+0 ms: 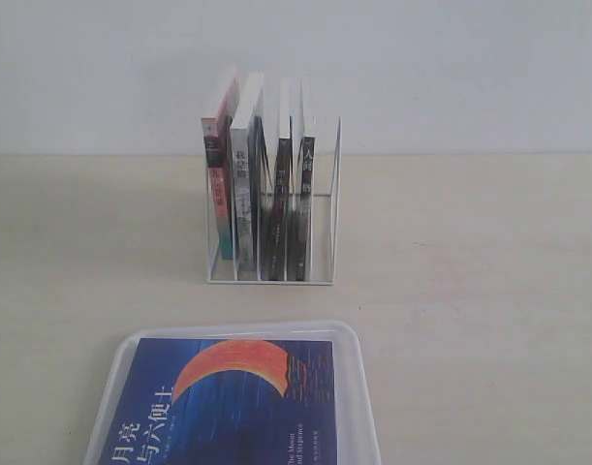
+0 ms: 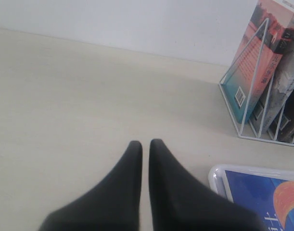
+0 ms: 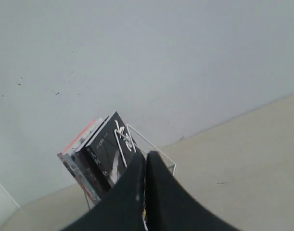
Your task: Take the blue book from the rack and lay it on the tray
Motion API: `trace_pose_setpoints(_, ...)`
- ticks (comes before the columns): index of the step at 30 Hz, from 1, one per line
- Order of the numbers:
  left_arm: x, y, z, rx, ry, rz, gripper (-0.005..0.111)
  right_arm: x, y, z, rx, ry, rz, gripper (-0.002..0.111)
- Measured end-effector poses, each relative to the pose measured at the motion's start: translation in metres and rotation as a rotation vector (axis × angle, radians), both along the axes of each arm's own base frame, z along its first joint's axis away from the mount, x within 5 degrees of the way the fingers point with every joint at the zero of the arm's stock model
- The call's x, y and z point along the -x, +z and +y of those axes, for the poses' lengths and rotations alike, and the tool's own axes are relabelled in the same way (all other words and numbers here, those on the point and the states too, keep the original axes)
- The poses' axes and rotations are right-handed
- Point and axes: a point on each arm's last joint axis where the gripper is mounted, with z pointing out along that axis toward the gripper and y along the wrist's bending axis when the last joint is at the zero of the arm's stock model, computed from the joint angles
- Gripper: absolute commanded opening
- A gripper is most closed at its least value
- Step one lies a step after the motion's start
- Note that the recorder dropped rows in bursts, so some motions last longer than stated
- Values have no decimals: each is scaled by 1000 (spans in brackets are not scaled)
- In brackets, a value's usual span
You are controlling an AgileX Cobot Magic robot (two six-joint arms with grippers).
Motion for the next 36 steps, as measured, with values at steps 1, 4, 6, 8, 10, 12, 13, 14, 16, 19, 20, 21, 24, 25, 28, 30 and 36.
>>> trace_pose_setpoints(1, 0, 0, 0, 0, 0, 0, 5, 1, 1, -1, 4, -8, -15, 0)
trace_pose_setpoints(4, 0, 0, 0, 0, 0, 0, 5, 4, 2, -1, 26, -18, -42, 0)
trace_pose_setpoints(6, 0, 0, 0, 0, 0, 0, 5, 5, 2, -1, 53, -19, -55, 0)
trace_pose_setpoints(8, 0, 0, 0, 0, 0, 0, 5, 6, 2, -1, 82, -21, -62, 0)
trace_pose_setpoints(10, 0, 0, 0, 0, 0, 0, 5, 6, 2, -1, 101, -22, -65, 0)
trace_pose_setpoints(12, 0, 0, 0, 0, 0, 0, 5, 6, 1, -1, 111, -24, -64, 0)
trace_pose_setpoints(13, 0, 0, 0, 0, 0, 0, 5, 6, 1, -2, 113, -27, -62, 0)
trace_pose_setpoints(14, 0, 0, 0, 0, 0, 0, 5, 5, 1, -2, 116, -29, -61, 0)
trace_pose_setpoints(16, 0, 0, 0, 0, 0, 0, 5, 5, 1, -2, 118, -29, -61, 0)
trace_pose_setpoints(19, 0, 0, 0, 0, 0, 0, 5, 5, 1, -2, 121, -31, -60, 0)
trace_pose_setpoints(20, 0, 0, 0, 0, 0, 0, 5, 5, 0, -2, 120, -35, -56, 0)
trace_pose_setpoints(21, 0, 0, 0, 0, 0, 0, 5, 5, 0, -3, 118, -43, -48, 0)
trace_pose_setpoints(24, 0, 0, 0, 0, 0, 0, 5, 4, -3, -6, 105, -78, -14, 0)
trace_pose_setpoints(25, 0, 0, 0, 0, 0, 0, 5, 4, -3, -7, 102, -89, -4, 0)
trace_pose_setpoints(28, 0, 0, 0, 0, 0, 0, 5, 3, -6, -11, 99, -127, 28, 0)
trace_pose_setpoints(30, 0, 0, 0, 0, 0, 0, 5, 2, -8, -14, 101, -155, 51, 0)
trace_pose_setpoints(36, 0, 0, 0, 0, 0, 0, 5, 2, -12, -18, 106, -201, 89, 0)
